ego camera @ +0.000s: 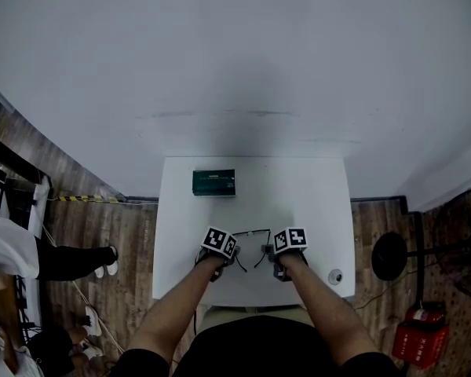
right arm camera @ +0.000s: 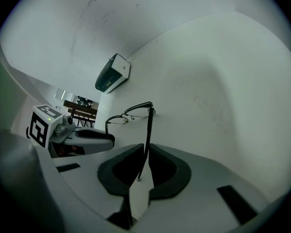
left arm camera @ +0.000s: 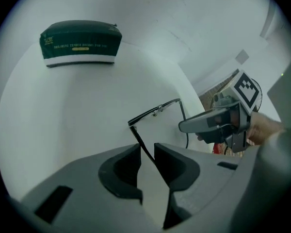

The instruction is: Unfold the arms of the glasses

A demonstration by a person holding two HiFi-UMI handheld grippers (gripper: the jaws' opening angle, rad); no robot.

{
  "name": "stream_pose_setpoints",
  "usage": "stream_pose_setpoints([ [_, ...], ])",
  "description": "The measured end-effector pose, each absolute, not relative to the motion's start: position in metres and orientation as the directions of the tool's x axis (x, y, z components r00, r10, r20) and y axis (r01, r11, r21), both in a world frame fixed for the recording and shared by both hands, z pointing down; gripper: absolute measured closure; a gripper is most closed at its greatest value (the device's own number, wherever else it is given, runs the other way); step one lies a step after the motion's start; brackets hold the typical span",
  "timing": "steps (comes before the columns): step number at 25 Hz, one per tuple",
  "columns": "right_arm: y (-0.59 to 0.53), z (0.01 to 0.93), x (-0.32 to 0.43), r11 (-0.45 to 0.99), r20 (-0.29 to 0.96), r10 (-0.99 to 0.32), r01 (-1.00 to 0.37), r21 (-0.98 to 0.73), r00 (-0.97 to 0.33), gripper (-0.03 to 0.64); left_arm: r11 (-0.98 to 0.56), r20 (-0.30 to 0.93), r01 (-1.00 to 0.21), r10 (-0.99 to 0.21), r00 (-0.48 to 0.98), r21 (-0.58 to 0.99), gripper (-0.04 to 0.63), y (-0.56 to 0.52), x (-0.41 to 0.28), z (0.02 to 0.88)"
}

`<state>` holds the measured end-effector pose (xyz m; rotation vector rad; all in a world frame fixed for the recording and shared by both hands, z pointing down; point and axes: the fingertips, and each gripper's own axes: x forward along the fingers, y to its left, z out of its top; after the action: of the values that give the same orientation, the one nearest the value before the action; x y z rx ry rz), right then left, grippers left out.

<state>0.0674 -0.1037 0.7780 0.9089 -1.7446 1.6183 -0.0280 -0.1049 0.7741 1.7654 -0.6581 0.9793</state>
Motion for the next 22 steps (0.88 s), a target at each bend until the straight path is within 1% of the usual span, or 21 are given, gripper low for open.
stream_pose_setpoints([
  [6,-0.105,0.775,0.079,0.136,0.823,-0.036,-0.818,-0.558,-0.567,0.594,-0.476,0.873,-0.759,0.04,0.487,0.445,0.503,-0.109,-0.032,0.772],
  [10,-0.103,0.776,0.084,0.173,0.827,-0.001,-0.815,-0.553,-0.562,0.599,-0.542,0.891,-0.734,0.062,0.45,0.409,0.503,-0.112,-0.037,0.772],
  [13,-0.101,0.775,0.085,0.19,0.829,0.009,-0.813,-0.551,-0.56,0.601,-0.577,0.904,-0.724,0.057,0.425,0.377,0.503,-0.116,-0.043,0.771],
  [16,-0.101,0.774,0.086,0.201,0.832,-0.001,-0.815,-0.544,-0.555,0.6,-0.595,0.905,-0.715,0.052,0.422,0.368,0.503,-0.118,-0.043,0.769],
  [19,-0.104,0.774,0.086,0.203,0.836,-0.04,-0.824,-0.53,-0.548,0.595,-0.603,0.9,-0.708,0.038,0.434,0.367,0.495,-0.117,-0.042,0.769],
  [22,-0.109,0.773,0.09,0.214,0.844,-0.085,-0.837,-0.504,-0.53,0.554,-0.608,0.895,-0.711,-0.005,0.447,0.352,0.477,-0.121,-0.042,0.765],
])
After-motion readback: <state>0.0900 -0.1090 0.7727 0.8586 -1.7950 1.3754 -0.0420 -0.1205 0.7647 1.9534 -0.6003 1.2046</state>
